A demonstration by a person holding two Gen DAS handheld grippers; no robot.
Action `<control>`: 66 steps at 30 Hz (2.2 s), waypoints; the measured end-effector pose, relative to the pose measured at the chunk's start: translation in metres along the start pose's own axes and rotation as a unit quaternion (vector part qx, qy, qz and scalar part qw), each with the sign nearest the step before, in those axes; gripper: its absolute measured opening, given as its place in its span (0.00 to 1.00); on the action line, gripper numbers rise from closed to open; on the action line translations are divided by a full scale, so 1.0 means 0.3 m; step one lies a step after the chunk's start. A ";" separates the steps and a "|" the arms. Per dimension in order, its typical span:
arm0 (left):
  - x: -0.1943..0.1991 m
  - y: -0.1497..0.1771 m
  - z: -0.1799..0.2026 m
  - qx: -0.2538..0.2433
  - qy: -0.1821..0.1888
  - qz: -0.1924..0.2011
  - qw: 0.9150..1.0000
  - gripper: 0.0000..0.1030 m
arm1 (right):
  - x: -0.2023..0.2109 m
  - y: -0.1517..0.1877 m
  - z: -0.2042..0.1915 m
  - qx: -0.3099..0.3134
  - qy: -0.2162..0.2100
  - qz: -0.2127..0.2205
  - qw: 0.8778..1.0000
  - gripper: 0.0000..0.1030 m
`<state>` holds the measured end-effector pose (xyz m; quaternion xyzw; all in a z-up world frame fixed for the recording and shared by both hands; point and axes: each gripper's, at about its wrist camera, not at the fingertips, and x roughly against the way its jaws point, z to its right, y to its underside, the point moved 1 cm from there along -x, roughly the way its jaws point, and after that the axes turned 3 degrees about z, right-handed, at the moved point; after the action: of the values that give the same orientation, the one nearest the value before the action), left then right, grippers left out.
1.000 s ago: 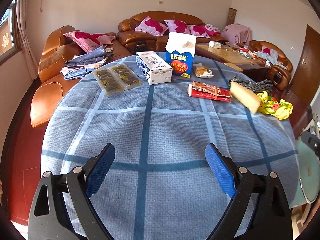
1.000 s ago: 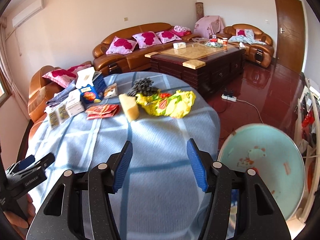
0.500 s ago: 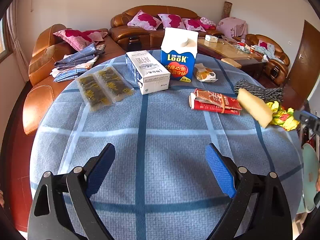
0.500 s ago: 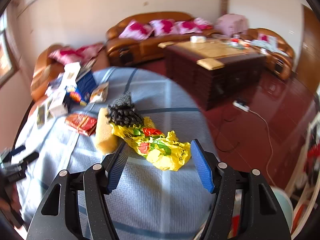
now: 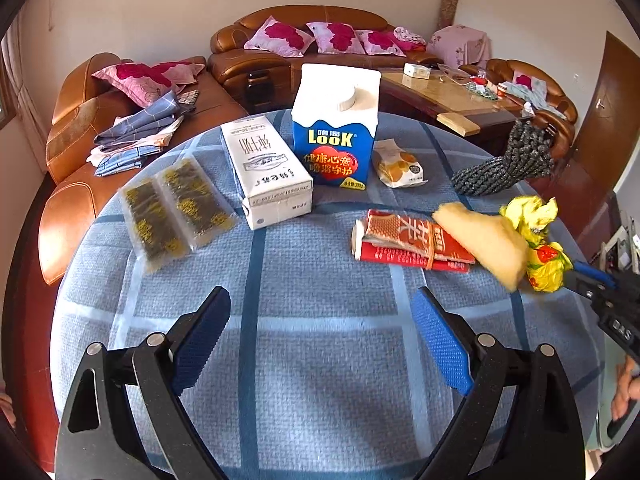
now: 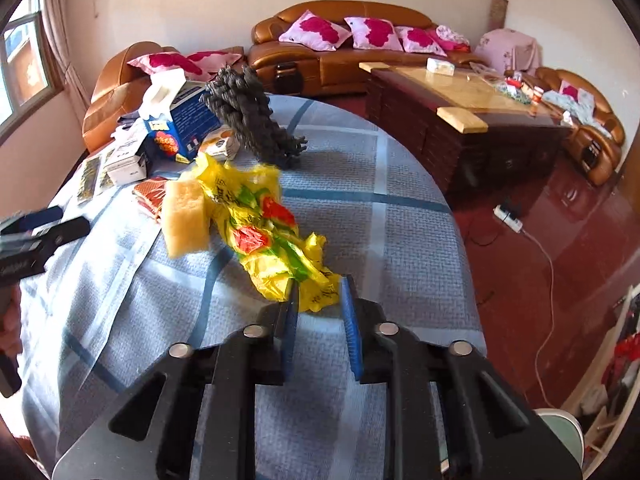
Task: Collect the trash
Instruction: 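Grasp the yellow printed bag with the right tool while the left tool grasps the red wrapper, then lift the yellow bag with the right tool while the left tool lifts the red wrapper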
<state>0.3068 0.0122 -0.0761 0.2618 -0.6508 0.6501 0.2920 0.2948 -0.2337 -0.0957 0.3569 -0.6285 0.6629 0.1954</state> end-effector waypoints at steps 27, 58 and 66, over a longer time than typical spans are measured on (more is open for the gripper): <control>-0.264 -0.135 0.086 0.072 0.056 -0.064 0.994 0.65 | -0.100 -0.048 -0.005 -0.046 -0.040 -0.033 0.998 0.46; 0.156 0.022 -0.053 0.023 0.109 0.032 0.993 0.15 | 0.242 0.156 -0.084 -0.121 -0.037 0.037 0.991 0.24; 0.201 0.109 -0.014 -0.012 0.101 0.022 0.995 0.11 | 0.299 0.190 -0.131 -0.120 -0.049 0.049 0.990 0.24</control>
<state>0.2418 0.0194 -0.0554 0.1763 -0.6314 0.6716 0.3452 0.1856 -0.2200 -0.0690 0.3313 -0.7291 0.5734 0.1728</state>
